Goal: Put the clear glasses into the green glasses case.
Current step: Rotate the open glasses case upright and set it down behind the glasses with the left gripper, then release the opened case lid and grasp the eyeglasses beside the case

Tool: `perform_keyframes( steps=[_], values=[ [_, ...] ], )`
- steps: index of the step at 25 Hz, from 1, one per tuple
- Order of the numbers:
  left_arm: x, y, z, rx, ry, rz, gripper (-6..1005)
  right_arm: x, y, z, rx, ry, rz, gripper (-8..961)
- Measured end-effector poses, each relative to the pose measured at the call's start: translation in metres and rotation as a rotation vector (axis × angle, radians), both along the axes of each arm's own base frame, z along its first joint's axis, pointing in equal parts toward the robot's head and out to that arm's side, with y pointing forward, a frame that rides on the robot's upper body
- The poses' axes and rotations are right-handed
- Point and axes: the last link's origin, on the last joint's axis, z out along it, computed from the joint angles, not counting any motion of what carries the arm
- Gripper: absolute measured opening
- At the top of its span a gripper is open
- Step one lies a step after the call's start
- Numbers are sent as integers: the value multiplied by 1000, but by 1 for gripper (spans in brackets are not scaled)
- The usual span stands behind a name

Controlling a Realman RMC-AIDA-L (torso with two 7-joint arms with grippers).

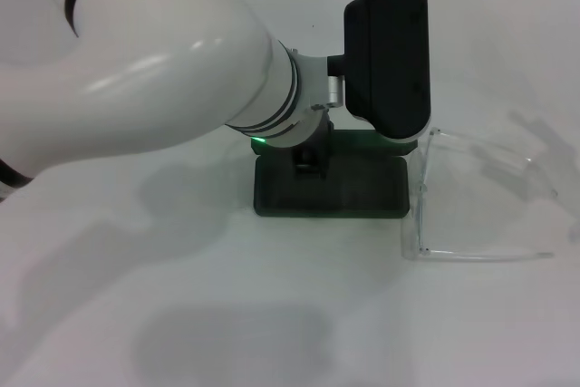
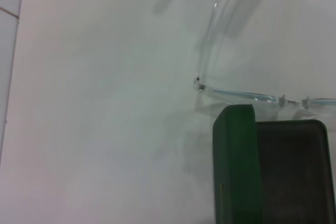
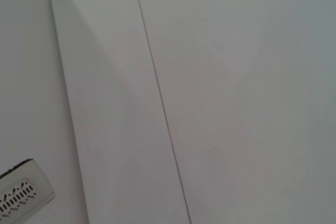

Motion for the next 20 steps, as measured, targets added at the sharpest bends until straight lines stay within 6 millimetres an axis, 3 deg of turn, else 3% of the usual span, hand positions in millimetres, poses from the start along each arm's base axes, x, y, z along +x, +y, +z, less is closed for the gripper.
perform_keyframes(
  steps=[15, 20],
  values=[
    [-1, -3, -5, 28, 12, -38, 269, 5, -10, 3, 12, 19, -10, 855],
    [2, -5, -5, 24, 10, -51, 443, 7, -13, 5, 21, 27, -10, 854]
  ],
)
